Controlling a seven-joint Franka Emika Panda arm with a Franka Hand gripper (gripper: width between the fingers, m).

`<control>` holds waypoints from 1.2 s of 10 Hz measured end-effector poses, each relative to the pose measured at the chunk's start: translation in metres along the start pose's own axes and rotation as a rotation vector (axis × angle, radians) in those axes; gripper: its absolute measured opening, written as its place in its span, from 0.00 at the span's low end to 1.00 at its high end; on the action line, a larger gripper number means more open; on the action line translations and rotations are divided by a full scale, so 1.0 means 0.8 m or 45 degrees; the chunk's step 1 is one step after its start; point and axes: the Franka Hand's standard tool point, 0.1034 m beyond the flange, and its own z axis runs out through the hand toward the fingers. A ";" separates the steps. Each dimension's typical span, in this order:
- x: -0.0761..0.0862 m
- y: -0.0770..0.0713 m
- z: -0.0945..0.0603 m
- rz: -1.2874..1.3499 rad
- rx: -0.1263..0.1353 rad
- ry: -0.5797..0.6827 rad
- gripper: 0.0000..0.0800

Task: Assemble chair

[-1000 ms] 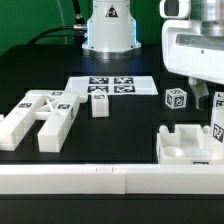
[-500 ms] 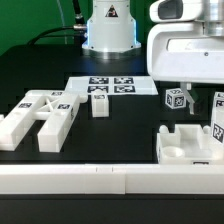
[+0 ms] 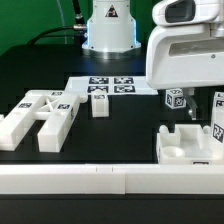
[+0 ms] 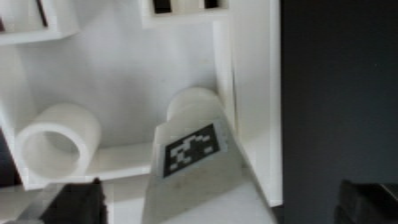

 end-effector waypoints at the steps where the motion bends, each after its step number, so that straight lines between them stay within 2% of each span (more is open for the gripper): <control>1: 0.000 -0.001 0.000 -0.055 -0.001 0.000 0.81; 3: 0.001 0.000 0.000 -0.136 -0.007 0.005 0.81; 4: 0.001 0.000 0.000 -0.136 -0.007 0.005 0.65; 5: 0.001 0.001 0.000 -0.135 -0.007 0.004 0.46; 6: 0.001 0.001 0.000 -0.133 -0.007 0.004 0.46; 7: 0.001 0.002 0.000 -0.101 -0.008 0.005 0.36; 9: 0.001 0.002 0.000 -0.008 -0.004 0.004 0.36; 12: 0.001 0.002 0.001 0.442 -0.003 0.005 0.36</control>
Offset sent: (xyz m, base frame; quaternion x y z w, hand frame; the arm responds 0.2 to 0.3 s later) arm 0.0000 0.0000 0.0000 0.0000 0.0000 0.0000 1.0000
